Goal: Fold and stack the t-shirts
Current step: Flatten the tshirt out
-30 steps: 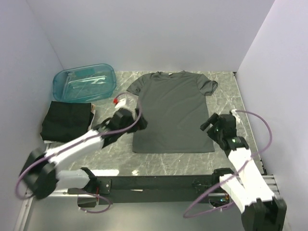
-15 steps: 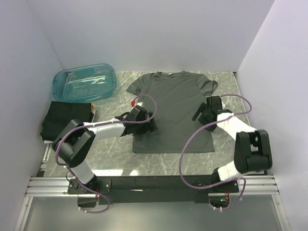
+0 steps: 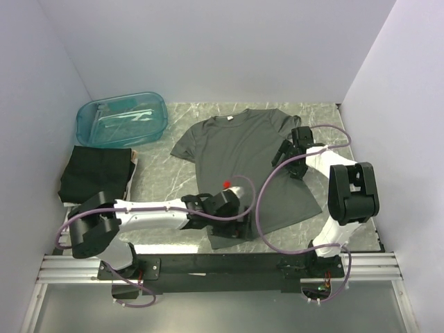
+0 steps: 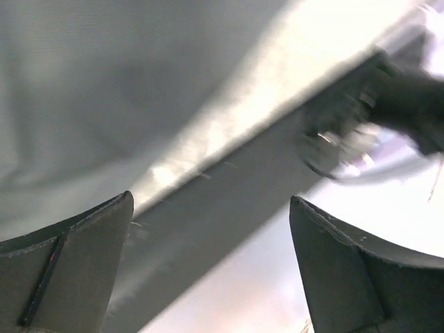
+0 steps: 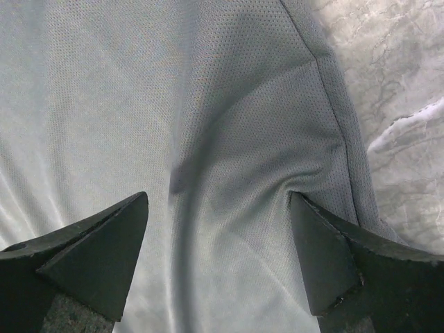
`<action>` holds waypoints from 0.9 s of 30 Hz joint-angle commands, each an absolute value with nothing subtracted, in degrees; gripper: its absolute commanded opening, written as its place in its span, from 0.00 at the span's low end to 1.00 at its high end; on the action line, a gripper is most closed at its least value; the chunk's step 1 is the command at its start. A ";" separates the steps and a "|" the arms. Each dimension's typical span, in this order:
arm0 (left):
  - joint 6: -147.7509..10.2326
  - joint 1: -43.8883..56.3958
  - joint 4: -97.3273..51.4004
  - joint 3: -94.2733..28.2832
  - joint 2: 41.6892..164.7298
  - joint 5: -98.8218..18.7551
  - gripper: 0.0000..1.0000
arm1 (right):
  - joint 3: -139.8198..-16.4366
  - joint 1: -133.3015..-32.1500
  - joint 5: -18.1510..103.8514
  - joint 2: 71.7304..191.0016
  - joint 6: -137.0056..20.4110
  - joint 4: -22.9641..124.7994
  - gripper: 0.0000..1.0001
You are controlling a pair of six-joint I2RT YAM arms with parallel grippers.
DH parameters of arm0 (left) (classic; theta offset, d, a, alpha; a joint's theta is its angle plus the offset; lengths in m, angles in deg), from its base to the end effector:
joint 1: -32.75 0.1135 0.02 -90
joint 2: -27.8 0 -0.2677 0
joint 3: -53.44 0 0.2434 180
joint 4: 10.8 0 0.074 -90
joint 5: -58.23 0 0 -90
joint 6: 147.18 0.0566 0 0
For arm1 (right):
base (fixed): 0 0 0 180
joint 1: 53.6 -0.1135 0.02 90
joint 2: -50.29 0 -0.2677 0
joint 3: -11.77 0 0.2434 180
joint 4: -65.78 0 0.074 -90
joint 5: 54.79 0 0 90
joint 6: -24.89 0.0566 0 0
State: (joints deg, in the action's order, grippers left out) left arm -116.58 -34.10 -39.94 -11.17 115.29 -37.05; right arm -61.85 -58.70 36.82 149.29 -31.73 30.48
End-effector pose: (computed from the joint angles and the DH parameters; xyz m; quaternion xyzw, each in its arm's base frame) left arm 0.1182 -0.2896 0.1836 0.0763 0.9416 -0.3096 0.1081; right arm 0.3442 0.0323 0.1597 0.2329 0.9389 0.0962 0.2344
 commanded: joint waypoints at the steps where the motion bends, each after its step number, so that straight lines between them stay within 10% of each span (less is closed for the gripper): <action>1: -110.89 -35.63 -43.87 -17.50 111.22 -39.33 1.00 | -64.19 -58.87 35.92 146.72 -33.47 28.67 0.89; 11: -95.43 -17.22 -47.49 -33.67 116.82 -25.53 0.99 | -52.52 -58.87 32.48 128.70 -29.87 25.67 0.91; 27: -82.94 7.44 -53.63 -79.30 162.34 -24.13 0.99 | -35.45 -58.61 33.80 115.05 -28.81 26.54 0.93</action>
State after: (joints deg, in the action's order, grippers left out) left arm -86.11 6.27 -49.40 -74.19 159.02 -25.82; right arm -34.55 -58.70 35.64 113.20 -28.56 24.09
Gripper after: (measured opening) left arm 0.995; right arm 0.928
